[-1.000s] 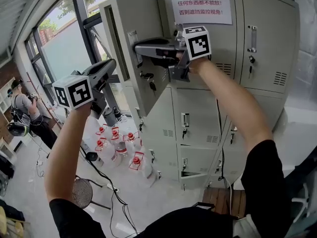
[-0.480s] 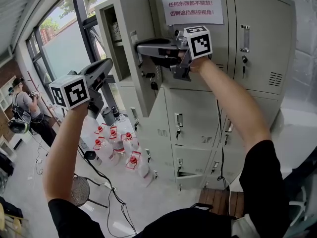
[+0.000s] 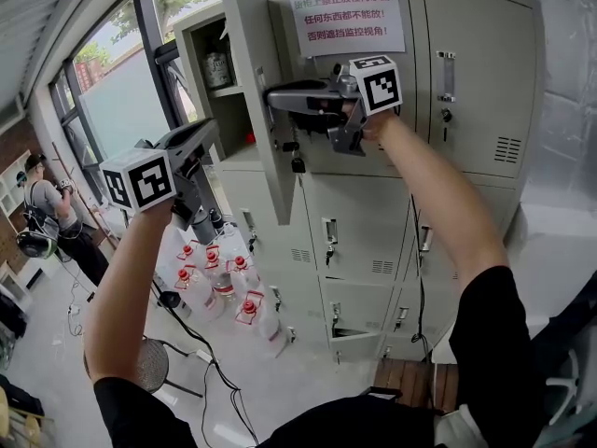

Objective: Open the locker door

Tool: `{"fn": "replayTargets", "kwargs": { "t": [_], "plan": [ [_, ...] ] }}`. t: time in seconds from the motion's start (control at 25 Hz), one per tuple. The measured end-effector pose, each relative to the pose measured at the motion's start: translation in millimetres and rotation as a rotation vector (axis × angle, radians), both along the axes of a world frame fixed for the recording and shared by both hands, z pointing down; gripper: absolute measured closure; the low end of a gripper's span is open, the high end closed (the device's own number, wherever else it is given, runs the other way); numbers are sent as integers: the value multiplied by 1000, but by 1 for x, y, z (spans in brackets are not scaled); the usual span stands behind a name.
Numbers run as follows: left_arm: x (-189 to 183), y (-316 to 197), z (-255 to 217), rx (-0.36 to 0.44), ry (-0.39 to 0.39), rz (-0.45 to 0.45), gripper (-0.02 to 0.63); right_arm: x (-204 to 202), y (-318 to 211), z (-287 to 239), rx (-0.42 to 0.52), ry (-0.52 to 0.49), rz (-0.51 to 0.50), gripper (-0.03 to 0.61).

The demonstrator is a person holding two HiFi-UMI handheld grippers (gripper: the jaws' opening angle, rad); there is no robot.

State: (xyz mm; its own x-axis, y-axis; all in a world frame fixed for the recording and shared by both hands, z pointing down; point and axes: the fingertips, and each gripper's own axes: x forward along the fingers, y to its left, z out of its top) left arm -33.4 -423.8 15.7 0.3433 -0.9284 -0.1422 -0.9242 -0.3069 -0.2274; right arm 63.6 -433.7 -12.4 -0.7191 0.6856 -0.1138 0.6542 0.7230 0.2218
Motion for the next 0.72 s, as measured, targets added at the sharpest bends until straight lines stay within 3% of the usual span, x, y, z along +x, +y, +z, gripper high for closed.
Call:
{"fn": "replayTargets", "kwargs": {
  "t": [0.72],
  "plan": [
    [31, -8, 4, -4, -4, 49, 597, 25, -12, -1, -34, 14, -20, 543]
  ]
}}
